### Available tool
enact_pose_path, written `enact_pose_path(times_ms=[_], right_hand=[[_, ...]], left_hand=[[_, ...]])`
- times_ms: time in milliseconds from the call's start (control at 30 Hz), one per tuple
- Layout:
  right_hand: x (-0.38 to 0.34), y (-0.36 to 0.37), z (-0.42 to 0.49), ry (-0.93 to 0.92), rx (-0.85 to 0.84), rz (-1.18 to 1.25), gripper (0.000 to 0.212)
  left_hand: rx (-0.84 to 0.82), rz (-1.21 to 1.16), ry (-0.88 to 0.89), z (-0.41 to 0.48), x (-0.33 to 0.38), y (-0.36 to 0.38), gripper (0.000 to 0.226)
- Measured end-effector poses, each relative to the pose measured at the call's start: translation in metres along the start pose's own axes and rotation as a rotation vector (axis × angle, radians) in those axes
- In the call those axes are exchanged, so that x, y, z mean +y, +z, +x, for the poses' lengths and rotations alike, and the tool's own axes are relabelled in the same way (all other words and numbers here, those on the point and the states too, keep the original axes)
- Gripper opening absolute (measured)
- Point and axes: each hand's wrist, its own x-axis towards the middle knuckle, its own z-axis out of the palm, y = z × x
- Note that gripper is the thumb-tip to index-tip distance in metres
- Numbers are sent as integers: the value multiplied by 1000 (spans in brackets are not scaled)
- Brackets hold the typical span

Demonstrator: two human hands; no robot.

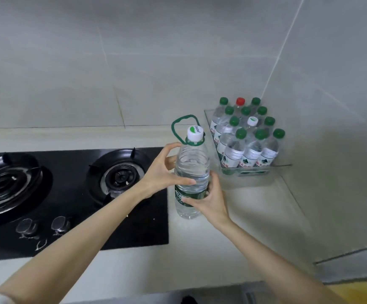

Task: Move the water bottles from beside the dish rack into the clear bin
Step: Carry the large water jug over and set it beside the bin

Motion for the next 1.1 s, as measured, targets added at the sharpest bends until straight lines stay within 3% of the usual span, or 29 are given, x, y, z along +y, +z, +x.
enact_pose_path(times_ms=[667, 833, 967, 1100], right_hand=[[18, -21, 47, -23, -225, -18, 91], [-2, -50, 49, -80, -267, -75, 72], [-35, -70, 48, -133, -208, -21, 57], [-65, -69, 48, -185, -244, 24, 71]], left_hand=[[73, 38, -65, 24, -21, 18, 89], [112, -31, -27, 2, -34, 8, 64], [261, -189, -319, -21, -57, 10, 43], [215, -586, -651, -25, -82, 25, 55]])
